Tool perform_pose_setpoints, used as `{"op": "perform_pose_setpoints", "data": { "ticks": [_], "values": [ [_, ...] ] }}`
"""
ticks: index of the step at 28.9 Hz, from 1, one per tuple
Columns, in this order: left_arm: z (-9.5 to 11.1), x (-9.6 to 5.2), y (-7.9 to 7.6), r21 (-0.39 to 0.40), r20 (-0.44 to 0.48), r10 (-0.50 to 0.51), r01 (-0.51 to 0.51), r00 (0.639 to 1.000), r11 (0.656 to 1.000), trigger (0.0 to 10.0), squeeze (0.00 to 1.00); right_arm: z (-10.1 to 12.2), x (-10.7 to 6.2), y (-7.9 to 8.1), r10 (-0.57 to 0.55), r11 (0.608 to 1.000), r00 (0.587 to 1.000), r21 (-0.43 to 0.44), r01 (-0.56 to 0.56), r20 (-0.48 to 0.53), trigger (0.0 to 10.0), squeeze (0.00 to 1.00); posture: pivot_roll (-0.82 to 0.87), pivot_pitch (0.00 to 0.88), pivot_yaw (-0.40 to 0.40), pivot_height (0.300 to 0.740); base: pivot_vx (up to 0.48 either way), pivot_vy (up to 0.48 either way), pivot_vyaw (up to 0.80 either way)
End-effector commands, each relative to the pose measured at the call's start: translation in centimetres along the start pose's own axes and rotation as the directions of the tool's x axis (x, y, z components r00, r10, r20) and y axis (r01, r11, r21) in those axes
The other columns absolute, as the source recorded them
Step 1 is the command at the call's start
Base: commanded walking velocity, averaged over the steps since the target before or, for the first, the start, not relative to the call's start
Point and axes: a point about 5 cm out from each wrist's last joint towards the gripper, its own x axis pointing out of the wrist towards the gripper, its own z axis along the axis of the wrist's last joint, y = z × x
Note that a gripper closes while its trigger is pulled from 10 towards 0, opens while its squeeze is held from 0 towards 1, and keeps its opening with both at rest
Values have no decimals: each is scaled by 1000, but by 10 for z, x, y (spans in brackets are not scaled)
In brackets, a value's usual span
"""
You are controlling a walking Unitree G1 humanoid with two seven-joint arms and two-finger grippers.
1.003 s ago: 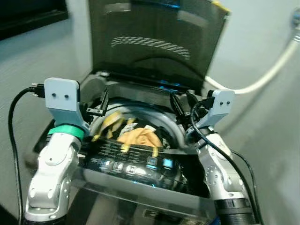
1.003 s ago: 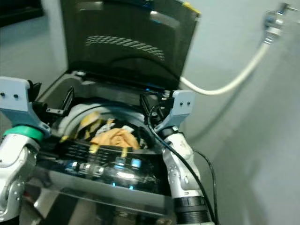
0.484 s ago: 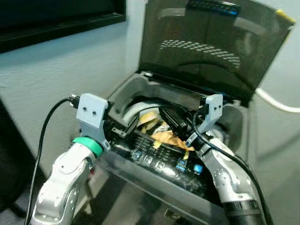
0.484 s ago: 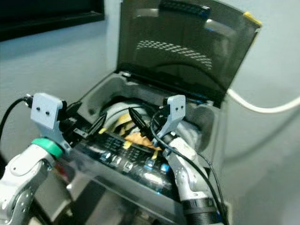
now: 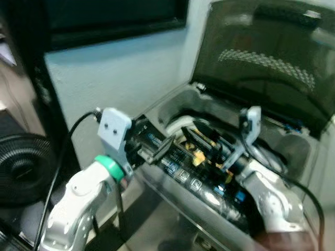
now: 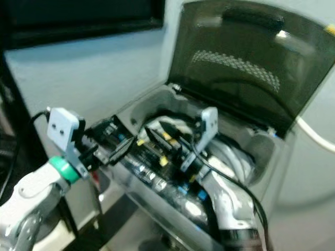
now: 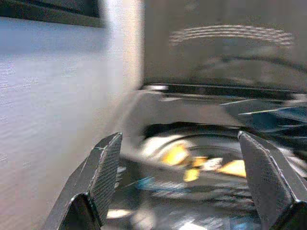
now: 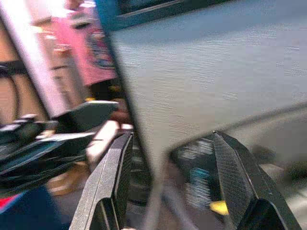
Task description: Clothes washing
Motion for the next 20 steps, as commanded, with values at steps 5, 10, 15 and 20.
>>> {"op": "perform_pose_setpoints", "data": {
  "ticks": [5,10,15,20],
  "values": [
    [-2,-1,0,2,-4,-6,6,1000,1000,10000,0,-1,-6,-2,4,1000,1000,14,-4,-14,10000,0,4,8,-42,740,0,0,800],
    [-2,-2,1,7,-7,-2,2,1000,1000,10000,0,-1,-6,-1,13,1000,1000,18,-13,-19,10000,0,6,9,-42,740,0,0,800],
    [-4,-5,15,21,-10,131,-130,991,991,10000,0,-2,-5,0,3,1000,1000,14,-2,-24,10000,0,1,10,-47,740,0,0,800],
    [-5,-6,15,14,-14,165,-165,986,986,10000,0,0,-6,-2,-9,1000,1000,14,9,-23,10000,0,-1,10,-51,740,0,0,800]
  ]
}}
